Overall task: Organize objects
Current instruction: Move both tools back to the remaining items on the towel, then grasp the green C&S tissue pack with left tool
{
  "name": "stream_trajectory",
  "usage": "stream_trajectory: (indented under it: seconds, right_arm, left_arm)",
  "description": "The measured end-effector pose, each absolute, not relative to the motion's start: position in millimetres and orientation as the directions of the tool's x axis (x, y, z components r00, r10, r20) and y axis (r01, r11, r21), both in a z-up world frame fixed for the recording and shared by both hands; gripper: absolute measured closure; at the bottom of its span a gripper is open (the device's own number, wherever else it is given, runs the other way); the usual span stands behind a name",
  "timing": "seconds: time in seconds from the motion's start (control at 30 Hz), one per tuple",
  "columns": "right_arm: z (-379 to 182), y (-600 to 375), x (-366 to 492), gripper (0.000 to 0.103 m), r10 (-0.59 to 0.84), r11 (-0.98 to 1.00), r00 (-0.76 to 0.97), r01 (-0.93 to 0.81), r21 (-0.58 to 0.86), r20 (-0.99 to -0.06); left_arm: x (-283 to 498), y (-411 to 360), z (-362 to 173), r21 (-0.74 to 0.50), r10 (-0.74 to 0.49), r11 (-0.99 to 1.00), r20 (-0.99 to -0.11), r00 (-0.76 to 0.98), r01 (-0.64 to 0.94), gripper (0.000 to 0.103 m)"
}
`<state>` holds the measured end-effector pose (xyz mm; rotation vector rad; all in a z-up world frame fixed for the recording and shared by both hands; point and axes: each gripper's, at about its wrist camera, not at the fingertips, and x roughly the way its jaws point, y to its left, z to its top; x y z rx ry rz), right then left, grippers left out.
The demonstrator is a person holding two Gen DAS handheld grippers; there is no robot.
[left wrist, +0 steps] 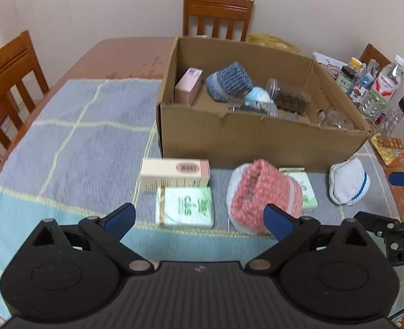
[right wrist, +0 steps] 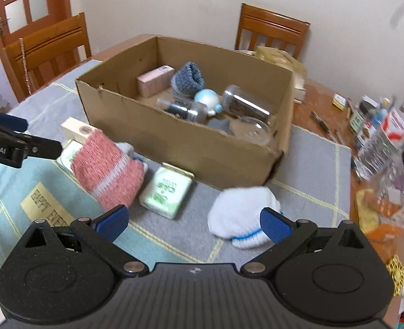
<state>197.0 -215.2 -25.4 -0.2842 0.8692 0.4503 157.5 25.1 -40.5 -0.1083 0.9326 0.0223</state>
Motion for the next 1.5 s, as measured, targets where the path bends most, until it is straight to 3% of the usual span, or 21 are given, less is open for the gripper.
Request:
stream_trajectory:
  seconds: [0.53,0.97,1.5]
  right_arm:
    - [-68,-263,207,0.000,0.252,0.881,0.527,-0.473,-0.034,-0.812]
    - [-110,-268,229,0.000,0.225,0.885,0.467,-0.465,-0.021,-0.855]
    - [-114,-263,232,0.000,0.246,0.887,0.485,-0.462,-0.006,-0.839]
  left_arm:
    - [141,3,-77,0.025,0.117,0.986,-0.809,0.576,-0.165,0.004]
    - [154,21,-111,0.017,0.115,0.985,-0.810,0.575,-0.173,0.004]
    - [183,30,-123,0.003,0.097,0.989,-0.777,0.622,-0.150,0.002]
